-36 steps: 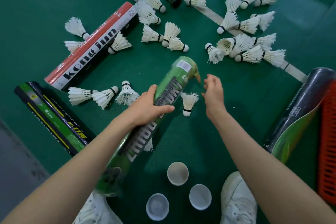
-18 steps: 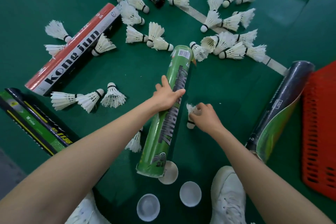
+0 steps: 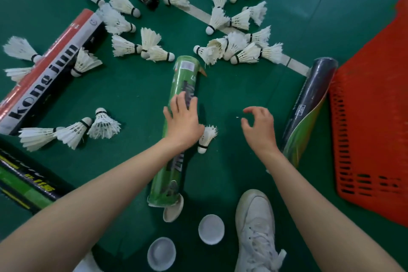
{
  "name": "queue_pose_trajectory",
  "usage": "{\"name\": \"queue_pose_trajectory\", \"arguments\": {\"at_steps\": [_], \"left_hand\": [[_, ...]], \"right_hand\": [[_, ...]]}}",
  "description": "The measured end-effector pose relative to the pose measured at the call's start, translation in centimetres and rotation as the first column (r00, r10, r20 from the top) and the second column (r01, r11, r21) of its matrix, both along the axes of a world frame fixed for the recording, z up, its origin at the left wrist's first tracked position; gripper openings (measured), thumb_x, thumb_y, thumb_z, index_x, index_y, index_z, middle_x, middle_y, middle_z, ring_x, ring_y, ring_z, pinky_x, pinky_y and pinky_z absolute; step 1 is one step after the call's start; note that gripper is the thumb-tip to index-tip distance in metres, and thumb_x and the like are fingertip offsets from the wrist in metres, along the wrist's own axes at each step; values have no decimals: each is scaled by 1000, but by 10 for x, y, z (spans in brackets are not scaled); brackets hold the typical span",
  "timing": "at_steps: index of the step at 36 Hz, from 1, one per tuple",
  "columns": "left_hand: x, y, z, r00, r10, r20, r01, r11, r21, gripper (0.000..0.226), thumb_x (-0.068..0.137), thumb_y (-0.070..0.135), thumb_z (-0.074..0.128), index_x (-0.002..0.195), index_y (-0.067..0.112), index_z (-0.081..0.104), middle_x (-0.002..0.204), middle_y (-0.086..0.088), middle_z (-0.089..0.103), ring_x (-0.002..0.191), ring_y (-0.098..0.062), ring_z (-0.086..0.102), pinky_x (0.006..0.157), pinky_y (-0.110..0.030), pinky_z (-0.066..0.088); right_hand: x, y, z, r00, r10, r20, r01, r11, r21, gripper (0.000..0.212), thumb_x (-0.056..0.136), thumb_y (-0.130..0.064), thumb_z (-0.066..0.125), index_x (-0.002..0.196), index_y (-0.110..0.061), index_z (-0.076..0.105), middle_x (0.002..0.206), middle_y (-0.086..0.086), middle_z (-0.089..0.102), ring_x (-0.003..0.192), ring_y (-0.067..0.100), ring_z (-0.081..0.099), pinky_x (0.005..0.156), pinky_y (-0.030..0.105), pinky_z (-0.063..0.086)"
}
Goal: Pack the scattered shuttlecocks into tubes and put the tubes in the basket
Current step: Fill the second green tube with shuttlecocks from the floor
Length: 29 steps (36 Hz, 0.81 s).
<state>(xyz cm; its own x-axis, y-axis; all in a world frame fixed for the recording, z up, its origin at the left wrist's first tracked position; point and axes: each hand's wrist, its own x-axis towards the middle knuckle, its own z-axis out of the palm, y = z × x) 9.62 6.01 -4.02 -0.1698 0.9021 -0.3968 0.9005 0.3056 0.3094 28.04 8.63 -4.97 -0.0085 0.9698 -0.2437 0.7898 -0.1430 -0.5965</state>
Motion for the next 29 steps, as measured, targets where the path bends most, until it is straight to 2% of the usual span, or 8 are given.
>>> {"name": "queue_pose_trajectory", "arguments": {"at_steps": [5, 9, 12, 17, 20, 24, 27, 29], "left_hand": [[21, 8, 7, 984, -180, 14, 181, 983, -32, 62, 90, 31, 56, 143, 16, 27, 153, -13, 5, 143, -30, -1, 116, -50, 6], [32, 15, 15, 968, -202, 146, 219, 969, -112, 58, 90, 32, 57, 141, 17, 33, 150, -12, 20, 141, -27, 13, 113, -45, 21], [39, 16, 17, 951, -164, 263, 215, 960, -180, 53, 90, 29, 58, 138, 17, 40, 145, -9, 28, 135, -24, 23, 108, -39, 31], [50, 18, 14, 941, -133, 311, 214, 947, -241, 50, 91, 29, 59, 137, 18, 43, 143, -9, 35, 130, -25, 34, 105, -36, 36], [59, 15, 10, 935, -97, 341, 183, 956, -230, 46, 91, 29, 57, 134, 17, 46, 138, -9, 41, 126, -25, 40, 104, -34, 36], [67, 10, 7, 951, -149, 272, 178, 980, -87, 39, 94, 30, 53, 131, 19, 51, 138, -6, 44, 131, -23, 34, 109, -36, 30], [67, 14, 15, 882, -72, 466, 120, 990, -76, 38, 97, 35, 51, 129, 17, 54, 134, -2, 52, 125, -17, 45, 104, -30, 35], [65, 19, 23, 768, 46, 639, 43, 991, -123, 42, 96, 43, 48, 128, 17, 56, 128, 2, 58, 117, -14, 53, 101, -30, 40]], "right_hand": [[39, 10, -4, 924, -144, 353, 126, 989, 74, 53, 86, -24, 61, 135, -14, 43, 143, 13, 33, 136, 30, 24, 113, 44, 23], [60, 13, -8, 885, -279, 373, 305, 952, -13, 80, 81, -25, 68, 144, -13, 22, 152, 16, 17, 141, 34, 16, 111, 53, 24], [69, 16, -9, 870, -412, 269, 443, 894, -62, 89, 78, -20, 71, 146, -19, 13, 154, 12, 9, 139, 36, 17, 105, 60, 30], [82, 17, -12, 853, -481, 202, 511, 848, -140, 93, 78, -16, 70, 147, -21, 6, 151, 13, 10, 115, 44, 43, 92, 47, 44], [86, 17, -10, 847, -523, 94, 531, 830, -171, 97, 79, -18, 72, 149, -20, 5, 147, 17, 21, 116, 42, 46, 95, 43, 42], [72, 21, 2, 811, -543, -217, 522, 840, -149, 94, 79, -16, 73, 149, -20, 10, 146, 15, 28, 126, 29, 40, 95, 26, 31], [53, 33, 15, 745, -504, -436, 466, 862, -201, 97, 73, -21, 76, 146, -27, 14, 140, 9, 40, 120, 25, 49, 103, 38, 42], [39, 42, 28, 689, -477, -545, 396, 878, -268, 92, 77, -18, 75, 146, -27, 15, 128, 3, 51, 104, 18, 59, 82, 34, 52]]}}
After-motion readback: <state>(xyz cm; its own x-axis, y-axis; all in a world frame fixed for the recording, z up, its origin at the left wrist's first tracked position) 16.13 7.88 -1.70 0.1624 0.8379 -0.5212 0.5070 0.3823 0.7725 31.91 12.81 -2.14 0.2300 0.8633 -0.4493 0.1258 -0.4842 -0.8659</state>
